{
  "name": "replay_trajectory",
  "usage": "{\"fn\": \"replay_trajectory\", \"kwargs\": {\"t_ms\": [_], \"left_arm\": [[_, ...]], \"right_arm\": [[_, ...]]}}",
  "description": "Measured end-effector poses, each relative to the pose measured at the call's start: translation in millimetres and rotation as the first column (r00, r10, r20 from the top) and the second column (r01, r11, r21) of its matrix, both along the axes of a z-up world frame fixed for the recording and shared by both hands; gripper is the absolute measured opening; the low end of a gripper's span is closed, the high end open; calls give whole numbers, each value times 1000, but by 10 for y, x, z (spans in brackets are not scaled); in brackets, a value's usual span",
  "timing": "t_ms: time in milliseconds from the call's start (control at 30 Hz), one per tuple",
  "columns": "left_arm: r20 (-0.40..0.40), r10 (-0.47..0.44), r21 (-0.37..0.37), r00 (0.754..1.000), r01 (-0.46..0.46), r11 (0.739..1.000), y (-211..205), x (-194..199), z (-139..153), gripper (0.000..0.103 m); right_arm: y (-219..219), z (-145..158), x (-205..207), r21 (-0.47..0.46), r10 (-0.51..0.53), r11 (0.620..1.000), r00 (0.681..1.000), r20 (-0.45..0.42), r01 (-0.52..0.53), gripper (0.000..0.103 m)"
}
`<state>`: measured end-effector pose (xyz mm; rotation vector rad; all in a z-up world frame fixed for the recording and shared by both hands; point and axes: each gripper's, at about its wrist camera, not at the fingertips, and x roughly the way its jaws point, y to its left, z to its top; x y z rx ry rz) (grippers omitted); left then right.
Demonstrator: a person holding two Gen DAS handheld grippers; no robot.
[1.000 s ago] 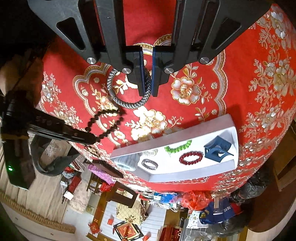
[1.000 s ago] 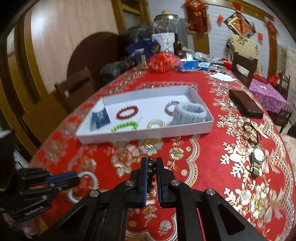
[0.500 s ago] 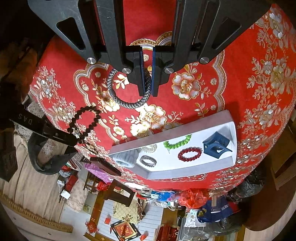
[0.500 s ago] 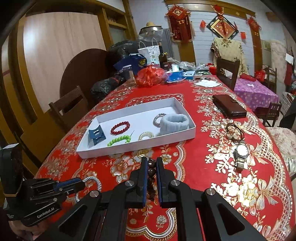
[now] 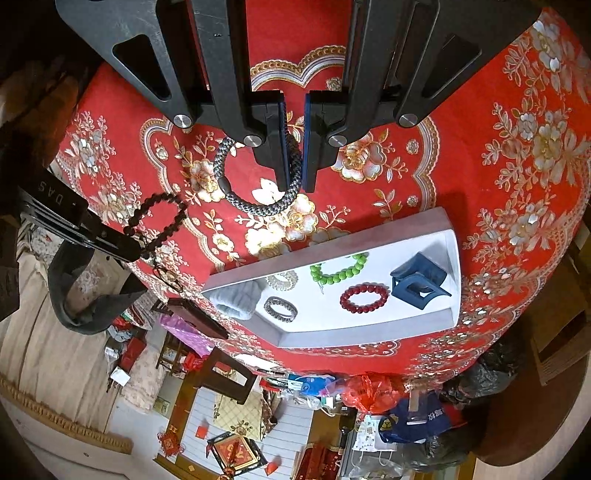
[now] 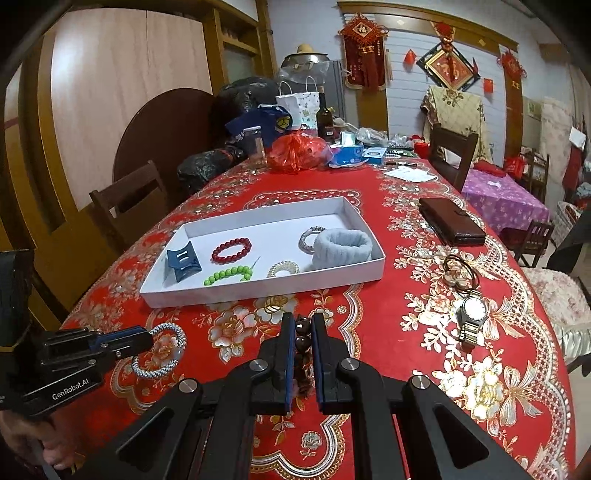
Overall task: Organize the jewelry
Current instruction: 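Lift the silver bangle with the left tool while the right tool carries the wooden bead bracelet toward the box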
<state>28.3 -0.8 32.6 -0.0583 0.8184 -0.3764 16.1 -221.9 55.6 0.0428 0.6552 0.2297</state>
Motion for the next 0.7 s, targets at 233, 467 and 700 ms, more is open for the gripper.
{"fn": "replay_trajectory", "kwargs": {"t_ms": [233,467,700], "left_arm": [[-19,39,59,999,-38,998,-33,80,-64,5],[-31,68,60,997,-67,996,35,154,-107,5],[-31,73,43,997,-71,997,70,263,-126,5]], "right_arm": [[16,-3,-13,-26,-6,1000,1000,6,6,8],[41,-36,8,-47,-13,999,1000,5,13,8],[65,-89,44,-64,-17,998,1000,-1,17,8]]}}
